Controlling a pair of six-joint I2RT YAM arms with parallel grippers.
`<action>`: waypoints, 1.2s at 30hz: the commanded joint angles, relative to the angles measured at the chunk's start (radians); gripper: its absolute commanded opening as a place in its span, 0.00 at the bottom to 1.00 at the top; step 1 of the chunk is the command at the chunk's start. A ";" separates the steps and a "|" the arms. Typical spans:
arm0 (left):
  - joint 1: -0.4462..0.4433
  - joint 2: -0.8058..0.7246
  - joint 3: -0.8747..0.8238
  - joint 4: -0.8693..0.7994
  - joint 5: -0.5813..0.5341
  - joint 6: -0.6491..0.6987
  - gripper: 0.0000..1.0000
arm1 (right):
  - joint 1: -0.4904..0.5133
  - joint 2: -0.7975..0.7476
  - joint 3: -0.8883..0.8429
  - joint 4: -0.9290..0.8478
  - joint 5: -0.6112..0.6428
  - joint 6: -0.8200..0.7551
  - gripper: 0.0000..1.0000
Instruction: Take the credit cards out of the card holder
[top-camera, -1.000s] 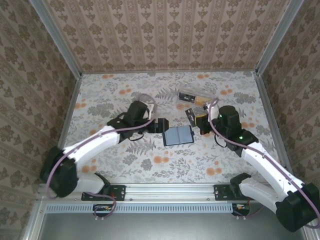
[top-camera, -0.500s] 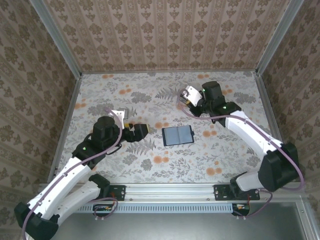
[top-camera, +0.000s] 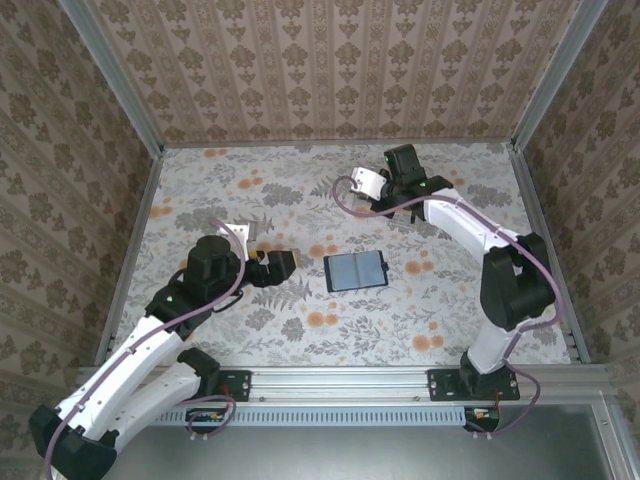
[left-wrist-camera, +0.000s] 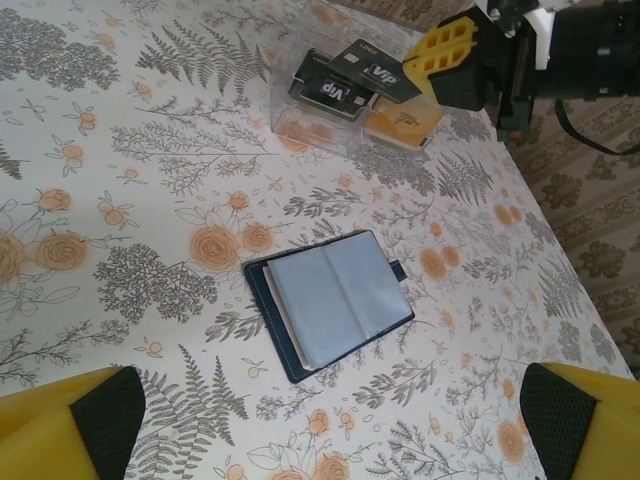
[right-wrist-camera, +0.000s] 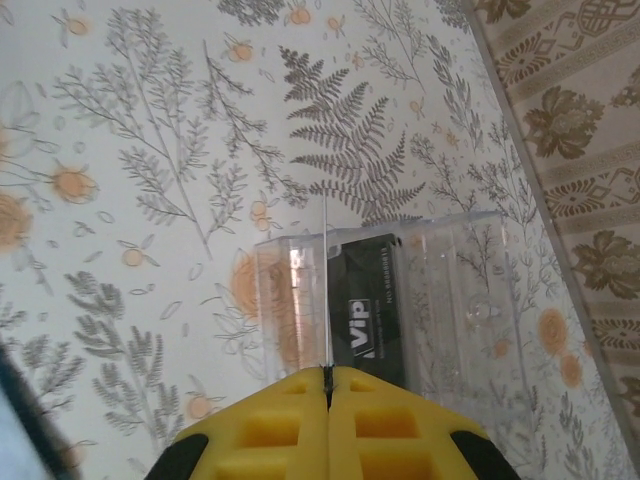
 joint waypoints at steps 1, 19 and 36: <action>0.010 -0.012 -0.012 -0.047 -0.037 0.015 1.00 | -0.011 0.056 0.080 -0.040 -0.010 -0.047 0.00; 0.056 0.020 -0.004 -0.053 -0.029 0.016 1.00 | -0.079 0.105 0.034 0.001 -0.037 -0.050 0.00; 0.069 0.038 -0.002 -0.055 -0.025 0.019 1.00 | -0.069 0.157 0.100 -0.009 -0.070 -0.035 0.00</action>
